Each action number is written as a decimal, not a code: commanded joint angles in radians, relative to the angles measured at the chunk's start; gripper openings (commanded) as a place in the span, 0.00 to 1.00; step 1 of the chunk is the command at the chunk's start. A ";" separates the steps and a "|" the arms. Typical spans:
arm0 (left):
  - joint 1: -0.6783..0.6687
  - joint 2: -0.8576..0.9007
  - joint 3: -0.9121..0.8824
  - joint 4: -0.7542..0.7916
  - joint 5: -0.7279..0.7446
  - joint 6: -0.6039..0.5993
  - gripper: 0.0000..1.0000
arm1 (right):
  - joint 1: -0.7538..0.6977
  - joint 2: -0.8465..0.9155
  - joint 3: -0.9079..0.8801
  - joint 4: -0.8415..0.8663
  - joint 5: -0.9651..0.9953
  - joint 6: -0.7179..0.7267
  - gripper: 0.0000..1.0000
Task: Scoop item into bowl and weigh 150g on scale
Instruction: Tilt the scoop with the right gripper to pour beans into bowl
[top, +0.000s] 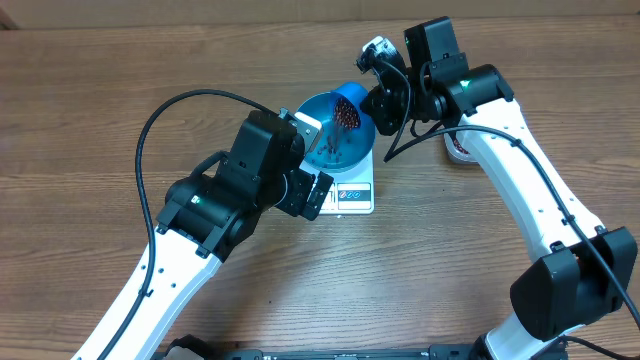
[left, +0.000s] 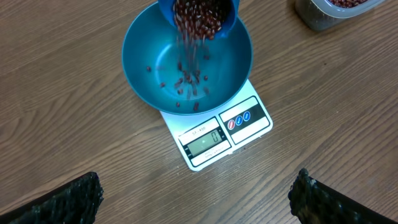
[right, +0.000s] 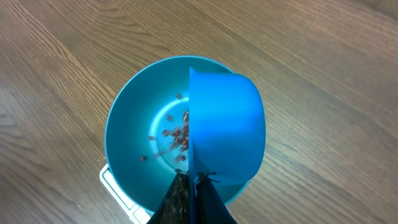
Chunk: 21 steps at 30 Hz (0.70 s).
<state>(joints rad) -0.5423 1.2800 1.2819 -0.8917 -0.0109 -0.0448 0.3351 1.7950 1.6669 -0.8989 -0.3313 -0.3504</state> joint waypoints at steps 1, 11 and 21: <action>0.005 -0.010 0.016 0.003 0.008 0.012 1.00 | 0.001 -0.035 0.030 0.009 0.009 -0.094 0.04; 0.005 -0.010 0.016 0.002 0.008 0.012 1.00 | 0.002 -0.035 0.030 0.011 0.010 -0.292 0.04; 0.005 -0.010 0.016 0.002 0.008 0.012 1.00 | 0.002 -0.035 0.030 0.042 0.010 -0.463 0.04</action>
<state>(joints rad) -0.5423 1.2800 1.2819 -0.8917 -0.0109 -0.0448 0.3351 1.7950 1.6669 -0.8749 -0.3244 -0.7372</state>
